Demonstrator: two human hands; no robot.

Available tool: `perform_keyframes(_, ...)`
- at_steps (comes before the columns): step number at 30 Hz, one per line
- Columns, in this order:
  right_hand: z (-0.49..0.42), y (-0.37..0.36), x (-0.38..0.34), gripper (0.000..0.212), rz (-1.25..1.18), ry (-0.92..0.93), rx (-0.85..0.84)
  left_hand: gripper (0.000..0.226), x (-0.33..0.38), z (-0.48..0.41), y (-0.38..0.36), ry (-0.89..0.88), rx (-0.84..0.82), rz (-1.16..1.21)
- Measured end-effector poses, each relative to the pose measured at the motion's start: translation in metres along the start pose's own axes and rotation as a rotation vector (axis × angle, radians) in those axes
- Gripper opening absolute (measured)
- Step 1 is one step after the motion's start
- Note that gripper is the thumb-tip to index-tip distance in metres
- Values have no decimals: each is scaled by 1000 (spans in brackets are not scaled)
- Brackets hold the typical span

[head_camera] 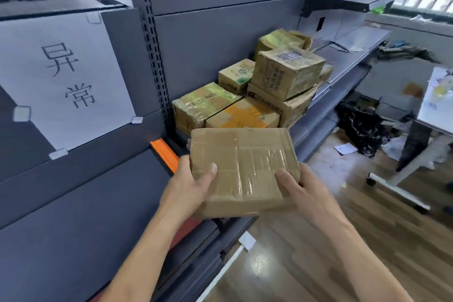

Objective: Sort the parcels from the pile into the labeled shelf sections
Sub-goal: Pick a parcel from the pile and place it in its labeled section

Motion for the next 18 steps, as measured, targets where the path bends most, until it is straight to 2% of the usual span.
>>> perform_keyframes(6,-72,42,-37,60,75,177,-54,42,33,-22,-19,13,155,81)
perform_keyframes(10,-117,56,-54,52,139,269,-67,50,51,-38,-26,-13,194,86)
perform_keyframes(14,-160,57,-69,51,167,279,-82,56,62,-61,-30,-8,178,46)
perform_keyframes(18,-192,53,-77,51,190,271,-84,79,64,-81,-35,-14,144,-1)
Point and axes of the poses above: each hand's wrist, its own z-axis away from the middle knuckle, its own y-axis out of the back of the hand, x = y × z, the point moved 2 cm from there along -z, towards the middle knuckle, and after that the axes turned 6 degrees about -y, right-handed, at the moved point
